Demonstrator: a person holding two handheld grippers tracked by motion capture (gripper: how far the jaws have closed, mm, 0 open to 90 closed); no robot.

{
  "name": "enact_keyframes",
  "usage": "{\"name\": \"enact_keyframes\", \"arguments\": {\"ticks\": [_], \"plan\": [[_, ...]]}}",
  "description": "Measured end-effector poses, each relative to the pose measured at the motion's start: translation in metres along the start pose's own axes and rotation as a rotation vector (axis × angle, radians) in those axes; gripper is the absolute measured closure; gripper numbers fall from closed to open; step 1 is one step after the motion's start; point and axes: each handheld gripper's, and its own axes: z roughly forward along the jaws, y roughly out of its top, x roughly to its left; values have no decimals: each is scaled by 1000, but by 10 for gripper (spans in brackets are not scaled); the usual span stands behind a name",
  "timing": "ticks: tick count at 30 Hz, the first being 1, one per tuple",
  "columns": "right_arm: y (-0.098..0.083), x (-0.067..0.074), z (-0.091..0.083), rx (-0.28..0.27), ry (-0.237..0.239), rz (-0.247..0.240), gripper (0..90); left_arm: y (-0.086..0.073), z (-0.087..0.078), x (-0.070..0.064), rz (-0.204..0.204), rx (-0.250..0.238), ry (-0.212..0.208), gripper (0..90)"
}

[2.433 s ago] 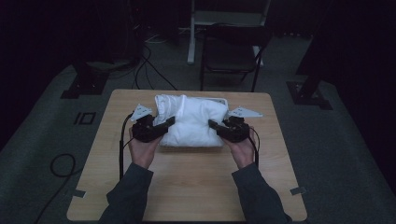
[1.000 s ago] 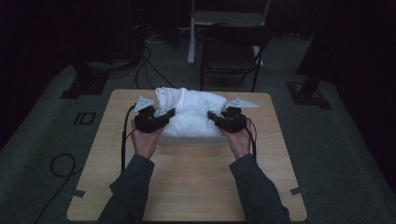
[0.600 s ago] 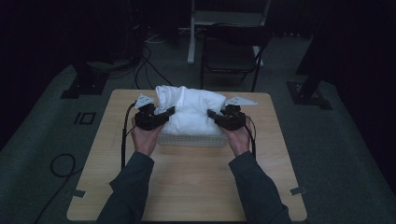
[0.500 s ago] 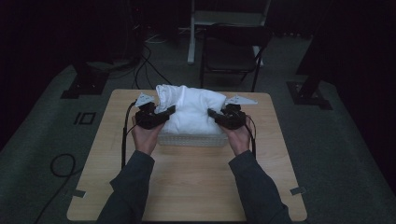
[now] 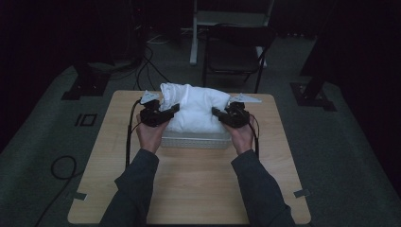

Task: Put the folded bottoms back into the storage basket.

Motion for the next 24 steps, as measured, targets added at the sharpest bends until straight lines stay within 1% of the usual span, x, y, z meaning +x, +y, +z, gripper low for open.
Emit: {"name": "enact_keyframes", "arguments": {"ticks": [8,13,20,24], "plan": [[5,0,5,0,-11,2,685,3,4,4,-13,-5,11,550],[7,0,9,3,-23,1,686,2,8,7,-34,-9,20,551],[8,-2,15,9,-37,7,687,3,14,11,-45,2,31,552],[8,-4,19,13,-40,19,687,2,19,13,-52,11,37,552]]}}
